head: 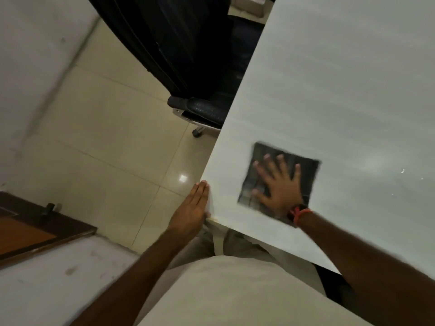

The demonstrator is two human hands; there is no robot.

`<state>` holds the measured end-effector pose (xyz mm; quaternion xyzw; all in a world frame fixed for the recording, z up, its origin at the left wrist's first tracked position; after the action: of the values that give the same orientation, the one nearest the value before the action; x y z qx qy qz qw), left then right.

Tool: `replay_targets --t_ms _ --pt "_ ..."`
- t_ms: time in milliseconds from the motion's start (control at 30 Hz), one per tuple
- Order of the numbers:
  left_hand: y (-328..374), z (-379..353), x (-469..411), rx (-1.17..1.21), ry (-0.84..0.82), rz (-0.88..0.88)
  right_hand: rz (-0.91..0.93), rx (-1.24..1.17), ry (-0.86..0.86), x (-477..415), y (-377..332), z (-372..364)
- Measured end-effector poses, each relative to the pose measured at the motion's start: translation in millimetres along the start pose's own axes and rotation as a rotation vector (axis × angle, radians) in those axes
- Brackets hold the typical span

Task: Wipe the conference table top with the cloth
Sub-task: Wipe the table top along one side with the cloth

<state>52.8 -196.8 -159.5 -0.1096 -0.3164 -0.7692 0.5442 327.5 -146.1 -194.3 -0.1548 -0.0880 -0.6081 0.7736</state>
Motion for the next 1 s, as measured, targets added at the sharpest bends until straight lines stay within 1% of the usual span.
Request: replay_targets --t_ms 67,100,133,167,200,233,300,333,367,400,433,533,600,633,667,700,767,800,833,867,900,1000 --pt "2.9 6.1 -10.5 0.012 -0.057 0.033 -0.334 -0.105 0.079 -14.3 45.1 12.2" --pt "4.7 9.2 -16.3 0.028 -0.089 0.038 -0.45 -0.154 0.107 -20.7 52.6 15.9" --pt "5.7 11.7 -23.1 0.045 -0.112 0.033 -0.533 -0.188 0.122 -25.1 48.8 18.2" --pt "7.0 14.8 -29.8 0.043 -0.129 0.02 -0.573 -0.198 0.129 -25.8 35.7 17.5" --pt "8.5 17.8 -36.9 0.021 -0.145 0.001 -0.555 -0.193 0.125 -22.4 15.6 13.9" --pt "10.7 21.8 -44.0 -0.005 -0.162 -0.016 -0.461 -0.178 0.095 -14.1 -9.4 7.5" --pt "14.8 28.7 -58.3 -0.036 -0.189 -0.039 -0.116 -0.094 0.012 15.4 -52.8 -10.5" --pt "16.6 32.4 -64.7 -0.043 -0.194 -0.041 0.019 -0.046 -0.002 30.7 -56.8 -16.9" --pt "18.3 36.2 -71.2 -0.048 -0.194 -0.037 0.074 -0.021 0.003 40.5 -45.6 -18.7" --pt "19.8 40.4 -77.1 -0.045 -0.188 -0.028 0.043 -0.022 0.02 44.4 -23.7 -17.2" --pt "21.5 44.5 -82.9 -0.036 -0.182 -0.015 -0.066 -0.038 0.043 44.9 4.9 -14.5" --pt "28.0 54.4 -99.8 -0.021 -0.183 0.009 -0.561 -0.163 0.119 35.3 90.0 -0.7" --pt "33.4 58.2 -109.7 -0.053 -0.208 -0.009 -0.772 -0.252 0.161 21.5 100.4 7.5" --pt "35.5 59.4 -113.8 -0.069 -0.221 -0.018 -0.807 -0.261 0.172 14.5 88.3 10.9" --pt "37.1 60.9 -118.0 -0.082 -0.229 -0.027 -0.775 -0.249 0.169 10.1 68.2 9.7" --pt "38.2 62.4 -122.0 -0.088 -0.236 -0.031 -0.659 -0.225 0.139 9.2 41.1 4.3" --pt "39.0 65.4 -129.6 -0.083 -0.243 -0.028 -0.276 -0.134 0.071 22.9 -11.5 -12.0" --pt "39.3 66.9 -132.9 -0.073 -0.242 -0.021 -0.127 -0.086 0.053 32.3 -19.8 -15.9" --pt "40.3 67.8 -135.1 -0.064 -0.242 -0.014 -0.05 -0.062 0.054 35.8 -10.5 -15.3" --pt "41.7 68.3 -136.6 -0.061 -0.24 -0.01 -0.056 -0.059 0.076 33.9 10.0 -11.4" --pt "42.6 68.3 -137.6 -0.064 -0.238 -0.005 -0.141 -0.067 0.099 29.7 36.8 -7.0" --pt "44.5 69.7 -141.4 -0.095 -0.24 0.007 -0.594 -0.184 0.14 11.6 128.5 7.6"
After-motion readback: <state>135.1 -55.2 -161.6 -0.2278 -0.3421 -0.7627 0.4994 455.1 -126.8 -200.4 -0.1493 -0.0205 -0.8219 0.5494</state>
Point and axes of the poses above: each hand's wrist, its own x-axis away from the middle knuckle, its own z-axis out of the back of the hand, y = z × x, the point moved 5 cm from there along -x, towards the middle knuckle, and after that the axes turned 2 degrees about -y, right-handed, at the moved point
